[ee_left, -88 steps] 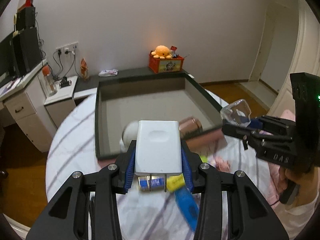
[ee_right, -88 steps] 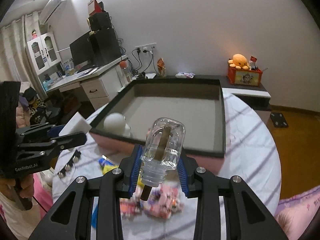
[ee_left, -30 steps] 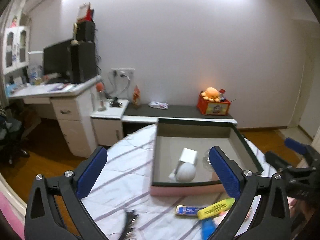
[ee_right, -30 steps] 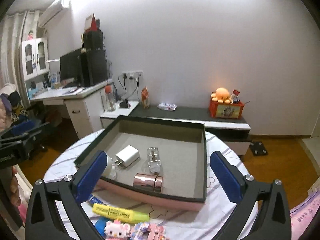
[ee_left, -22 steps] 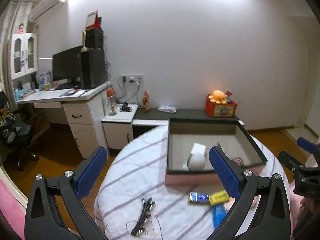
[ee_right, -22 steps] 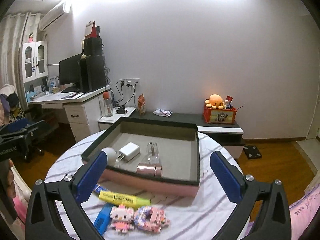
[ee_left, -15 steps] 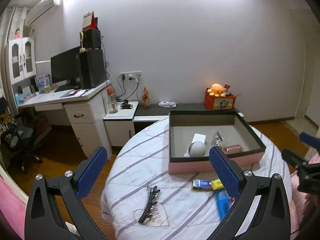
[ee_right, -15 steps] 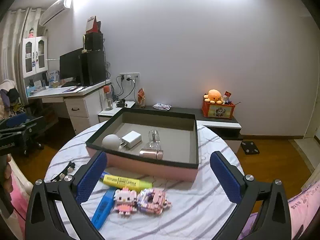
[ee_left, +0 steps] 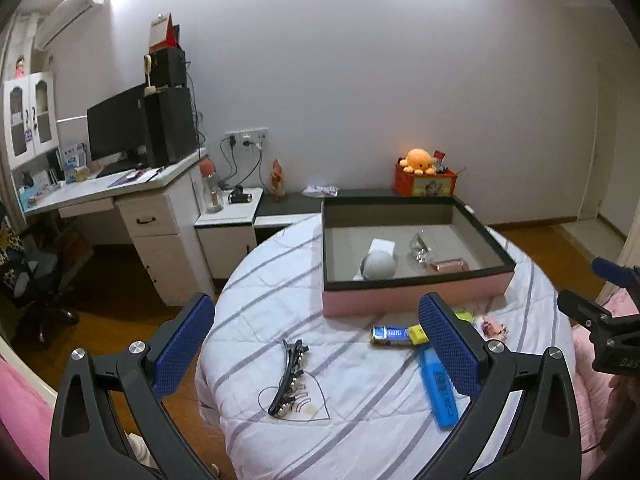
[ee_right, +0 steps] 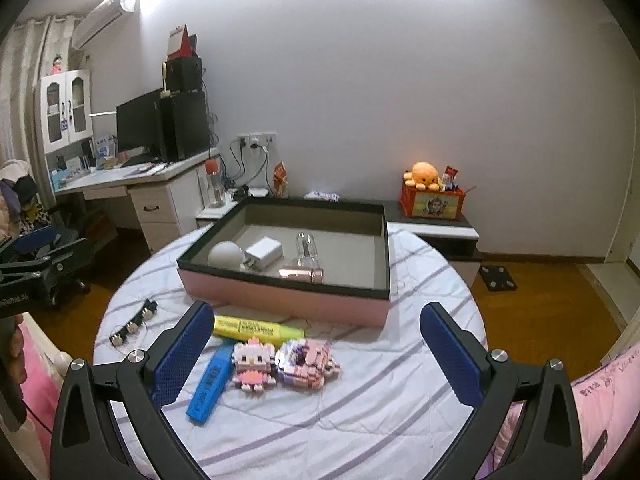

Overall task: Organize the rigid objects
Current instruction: 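Open both grippers and lift them away from the box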

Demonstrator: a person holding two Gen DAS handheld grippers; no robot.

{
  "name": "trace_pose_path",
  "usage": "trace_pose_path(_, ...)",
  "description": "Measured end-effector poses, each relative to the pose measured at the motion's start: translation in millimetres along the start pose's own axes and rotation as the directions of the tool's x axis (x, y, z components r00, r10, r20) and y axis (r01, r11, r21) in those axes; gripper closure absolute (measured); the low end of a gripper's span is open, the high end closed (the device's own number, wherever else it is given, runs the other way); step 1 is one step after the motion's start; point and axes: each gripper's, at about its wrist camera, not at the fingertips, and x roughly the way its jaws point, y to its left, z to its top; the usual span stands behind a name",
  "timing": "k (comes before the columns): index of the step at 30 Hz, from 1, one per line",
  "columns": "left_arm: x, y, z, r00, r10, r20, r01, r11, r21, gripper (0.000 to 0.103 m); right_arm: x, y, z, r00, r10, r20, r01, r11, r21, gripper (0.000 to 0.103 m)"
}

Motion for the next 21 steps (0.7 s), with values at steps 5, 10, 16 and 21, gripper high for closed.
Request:
trace_pose_path(5,14,-8,-12,0.999,-0.014,-0.049,0.015,1.0,0.016,0.0,11,-6,-13,0.999,-0.002,-0.044,0.002,1.0,0.011,0.0)
trace_pose_path(10,34,-34,-31,0.991,-0.033,-0.129,0.044,0.995,0.085,0.0,29,-14,-28,0.995,-0.009,-0.104,0.011,1.0,0.025,0.0)
trace_pose_path(16,55,-62,-49,0.975,-0.065,-0.211,0.099,0.983,0.152,0.0,53,-22,-46,0.983,0.004,-0.181,0.002,0.999,0.034,0.0)
trace_pose_path(21,65,-64,-53,0.97,-0.04,-0.239,0.082,0.982,0.17,0.0,76,-20,-56,0.971,-0.017,-0.24,0.022,1.0,0.019,0.0)
